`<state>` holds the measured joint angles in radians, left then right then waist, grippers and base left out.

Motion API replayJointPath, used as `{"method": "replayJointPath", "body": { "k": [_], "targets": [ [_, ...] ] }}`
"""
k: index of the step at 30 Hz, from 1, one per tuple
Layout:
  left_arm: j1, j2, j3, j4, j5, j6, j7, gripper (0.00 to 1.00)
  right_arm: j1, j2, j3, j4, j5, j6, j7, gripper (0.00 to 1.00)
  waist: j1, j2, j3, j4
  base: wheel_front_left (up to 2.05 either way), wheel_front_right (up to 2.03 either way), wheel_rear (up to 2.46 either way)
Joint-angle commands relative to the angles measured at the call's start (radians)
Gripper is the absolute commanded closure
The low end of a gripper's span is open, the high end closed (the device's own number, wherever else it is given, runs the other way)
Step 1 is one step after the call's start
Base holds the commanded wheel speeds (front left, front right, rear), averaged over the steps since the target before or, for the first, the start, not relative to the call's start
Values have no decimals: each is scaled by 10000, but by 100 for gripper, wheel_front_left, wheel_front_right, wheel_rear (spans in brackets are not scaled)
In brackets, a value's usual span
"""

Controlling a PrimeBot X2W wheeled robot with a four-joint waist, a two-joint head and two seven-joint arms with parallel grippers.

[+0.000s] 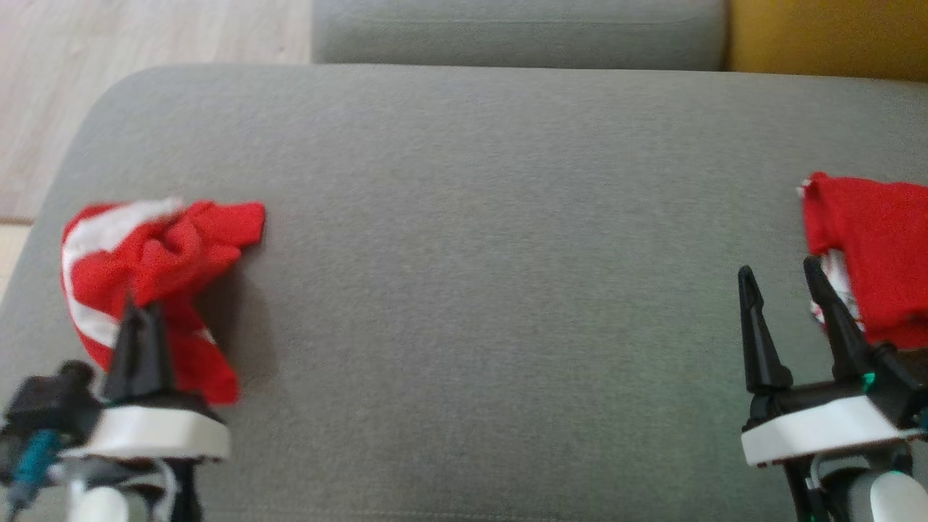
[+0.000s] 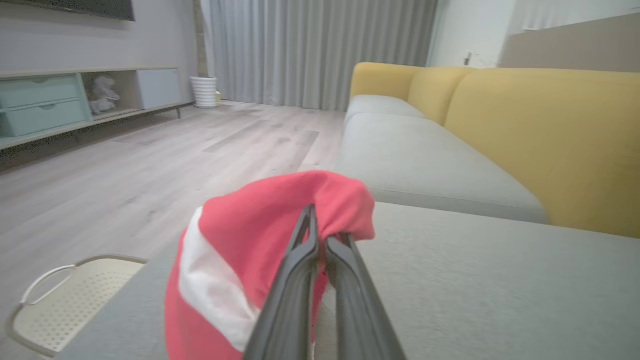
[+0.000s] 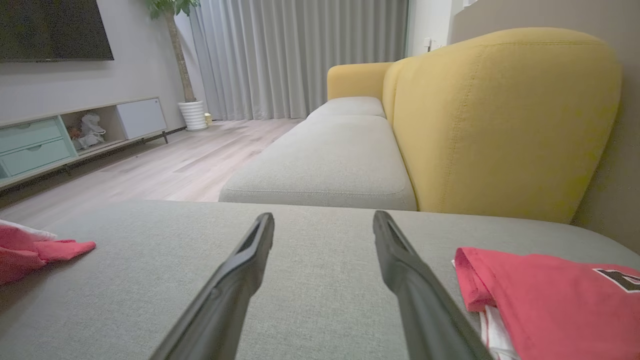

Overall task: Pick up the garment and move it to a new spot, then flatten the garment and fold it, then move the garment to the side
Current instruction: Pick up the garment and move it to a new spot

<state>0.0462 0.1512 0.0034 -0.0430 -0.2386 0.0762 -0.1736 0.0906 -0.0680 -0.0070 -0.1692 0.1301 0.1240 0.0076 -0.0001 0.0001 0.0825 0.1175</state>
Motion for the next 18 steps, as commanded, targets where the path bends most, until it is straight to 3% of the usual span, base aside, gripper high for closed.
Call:
{"method": "replayJointPath", "body": {
  "k": [1, 7, 12, 18],
  "targets": [
    [-325, 9, 65, -655, 115, -7, 93, 100, -139, 21, 195, -403, -72, 67, -12, 0, 1, -1, -144, -353, 0, 0, 0],
    [-605, -278, -1034, -772, 140, -549, 308, 100, -159, 75, 291, -515, 29, 67, 64, 0, 1, -1, 10, -1077, 0, 0, 0],
    [-1564, -554, -2369, 89, 337, -1215, 408, 100, -326, 119, 281, -527, 149, 67, 22, 0, 1, -1, 366, -2012, 0, 0, 0],
    [-2987, -911, -3739, 1417, 390, -1394, 474, 100, -638, 150, 406, -488, 309, 67, -97, 0, 1, -1, 1182, -3102, 0, 0, 0]
  ]
}}
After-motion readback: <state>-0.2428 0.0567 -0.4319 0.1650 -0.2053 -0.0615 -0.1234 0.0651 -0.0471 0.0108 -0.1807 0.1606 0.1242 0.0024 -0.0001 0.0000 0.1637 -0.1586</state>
